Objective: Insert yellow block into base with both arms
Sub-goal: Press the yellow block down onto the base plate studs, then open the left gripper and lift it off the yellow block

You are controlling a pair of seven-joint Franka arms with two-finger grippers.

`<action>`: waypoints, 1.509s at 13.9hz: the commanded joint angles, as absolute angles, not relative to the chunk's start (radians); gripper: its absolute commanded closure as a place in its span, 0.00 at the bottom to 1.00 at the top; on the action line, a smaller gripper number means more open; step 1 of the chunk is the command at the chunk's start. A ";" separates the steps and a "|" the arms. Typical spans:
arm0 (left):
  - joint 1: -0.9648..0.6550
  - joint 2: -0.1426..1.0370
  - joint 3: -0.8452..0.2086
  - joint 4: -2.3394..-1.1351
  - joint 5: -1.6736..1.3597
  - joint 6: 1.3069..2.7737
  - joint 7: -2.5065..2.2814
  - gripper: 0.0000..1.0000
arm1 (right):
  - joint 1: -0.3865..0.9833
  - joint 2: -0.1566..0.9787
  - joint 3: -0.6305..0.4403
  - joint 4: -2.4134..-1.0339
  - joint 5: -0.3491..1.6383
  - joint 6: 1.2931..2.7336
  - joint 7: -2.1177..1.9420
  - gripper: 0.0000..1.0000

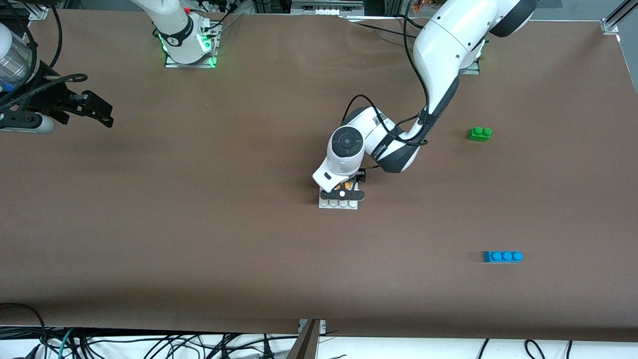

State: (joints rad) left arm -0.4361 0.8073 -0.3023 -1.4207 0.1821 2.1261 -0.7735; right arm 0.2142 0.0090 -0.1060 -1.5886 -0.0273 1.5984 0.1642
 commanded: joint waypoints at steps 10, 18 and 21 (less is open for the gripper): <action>-0.149 0.506 -0.291 -1.427 0.057 1.852 -0.458 0.00 | 0.216 0.017 -0.104 -1.569 -0.011 1.614 0.183 0.00; 0.058 0.353 -0.278 -1.428 0.060 1.648 -0.180 0.00 | 0.218 0.015 -0.103 -1.569 -0.011 1.614 0.183 0.00; 0.094 0.269 -0.241 -1.440 0.057 1.618 -0.077 0.00 | 0.218 0.015 -0.101 -1.569 -0.011 1.614 0.183 0.00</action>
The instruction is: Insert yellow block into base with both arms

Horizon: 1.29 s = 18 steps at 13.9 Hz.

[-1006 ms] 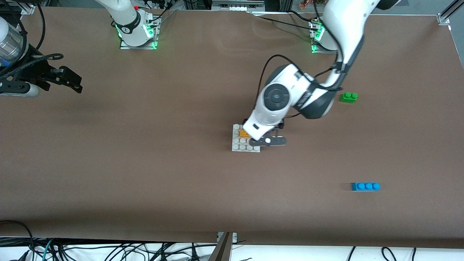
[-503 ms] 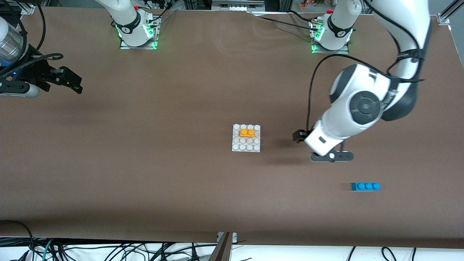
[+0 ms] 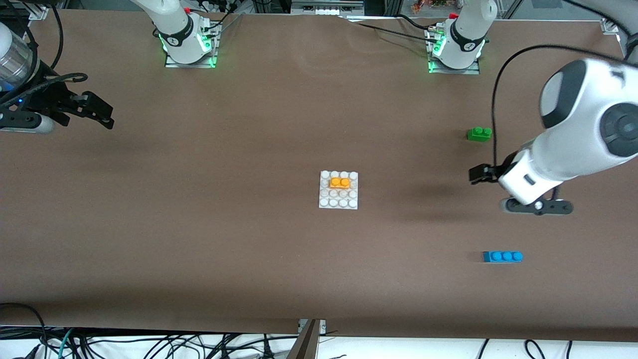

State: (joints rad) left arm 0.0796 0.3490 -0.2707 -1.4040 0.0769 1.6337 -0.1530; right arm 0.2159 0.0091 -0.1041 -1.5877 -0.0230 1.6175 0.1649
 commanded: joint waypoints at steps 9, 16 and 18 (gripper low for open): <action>-0.023 0.046 -0.003 -1.652 -0.008 1.701 -0.020 0.00 | 0.216 0.015 -0.103 -1.569 -0.009 1.615 0.183 0.00; -0.028 0.017 0.021 -1.664 -0.020 1.644 -0.017 0.00 | 0.218 0.015 -0.101 -1.569 0.006 1.621 0.183 0.00; -0.026 0.017 0.020 -1.667 -0.020 1.644 -0.015 0.00 | 0.216 0.015 -0.103 -1.569 0.008 1.621 0.181 0.00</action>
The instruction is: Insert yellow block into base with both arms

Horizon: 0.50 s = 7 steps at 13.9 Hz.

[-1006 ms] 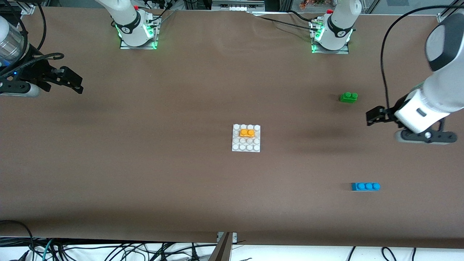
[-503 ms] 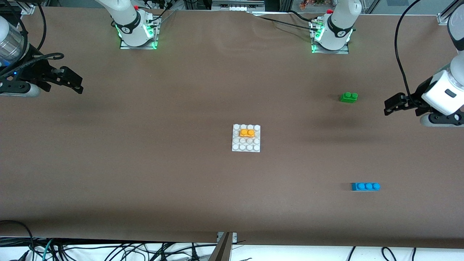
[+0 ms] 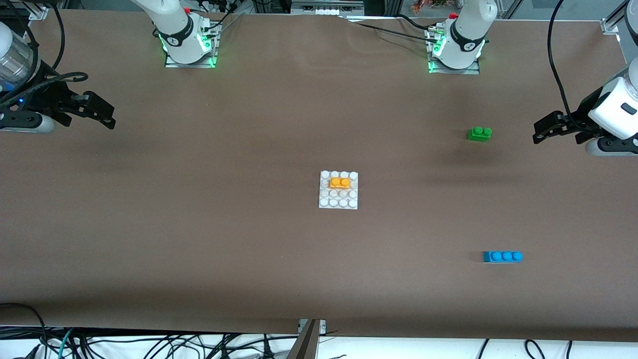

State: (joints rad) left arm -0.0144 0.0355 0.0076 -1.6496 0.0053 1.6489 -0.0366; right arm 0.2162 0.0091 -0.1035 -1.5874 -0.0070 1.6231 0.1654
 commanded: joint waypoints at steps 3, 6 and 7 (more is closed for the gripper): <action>-0.028 0.015 0.020 -1.667 -0.017 1.644 -0.015 0.00 | 0.216 0.015 -0.103 -1.569 0.008 1.621 0.181 0.00; -0.028 0.015 0.015 -1.667 -0.015 1.644 -0.017 0.00 | 0.216 0.015 -0.103 -1.569 0.008 1.621 0.181 0.00; -0.028 0.015 0.015 -1.666 -0.015 1.644 -0.017 0.00 | 0.216 0.015 -0.103 -1.569 0.008 1.621 0.183 0.00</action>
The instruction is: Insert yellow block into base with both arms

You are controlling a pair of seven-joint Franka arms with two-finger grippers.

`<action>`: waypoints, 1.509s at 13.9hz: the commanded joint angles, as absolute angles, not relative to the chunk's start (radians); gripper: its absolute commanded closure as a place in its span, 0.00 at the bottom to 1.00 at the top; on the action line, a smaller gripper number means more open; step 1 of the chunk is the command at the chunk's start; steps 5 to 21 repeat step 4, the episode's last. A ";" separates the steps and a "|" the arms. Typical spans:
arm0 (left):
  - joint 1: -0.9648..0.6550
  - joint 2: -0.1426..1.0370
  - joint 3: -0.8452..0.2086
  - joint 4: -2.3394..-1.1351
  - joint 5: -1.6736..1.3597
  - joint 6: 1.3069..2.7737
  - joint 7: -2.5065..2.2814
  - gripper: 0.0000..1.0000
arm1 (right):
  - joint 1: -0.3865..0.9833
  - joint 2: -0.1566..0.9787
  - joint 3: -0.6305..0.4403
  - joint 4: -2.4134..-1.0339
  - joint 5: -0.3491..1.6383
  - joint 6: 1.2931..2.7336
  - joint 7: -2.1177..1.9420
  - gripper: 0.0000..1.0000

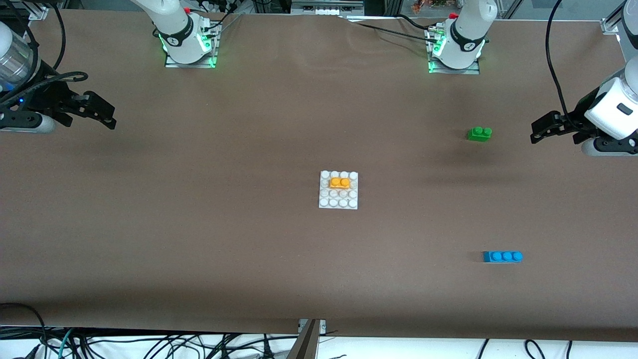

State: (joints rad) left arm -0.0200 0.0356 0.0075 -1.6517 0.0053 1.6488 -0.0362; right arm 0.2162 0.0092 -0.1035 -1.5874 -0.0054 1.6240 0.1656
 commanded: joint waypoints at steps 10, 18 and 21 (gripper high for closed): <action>-0.029 0.015 0.014 -1.666 -0.011 1.644 -0.017 0.00 | 0.215 0.015 -0.104 -1.569 0.008 1.621 0.181 0.00; -0.029 0.015 0.014 -1.666 -0.011 1.644 -0.017 0.00 | 0.215 0.015 -0.104 -1.569 0.008 1.621 0.181 0.00; -0.029 0.015 0.014 -1.666 -0.011 1.644 -0.017 0.00 | 0.215 0.015 -0.104 -1.569 0.008 1.621 0.181 0.00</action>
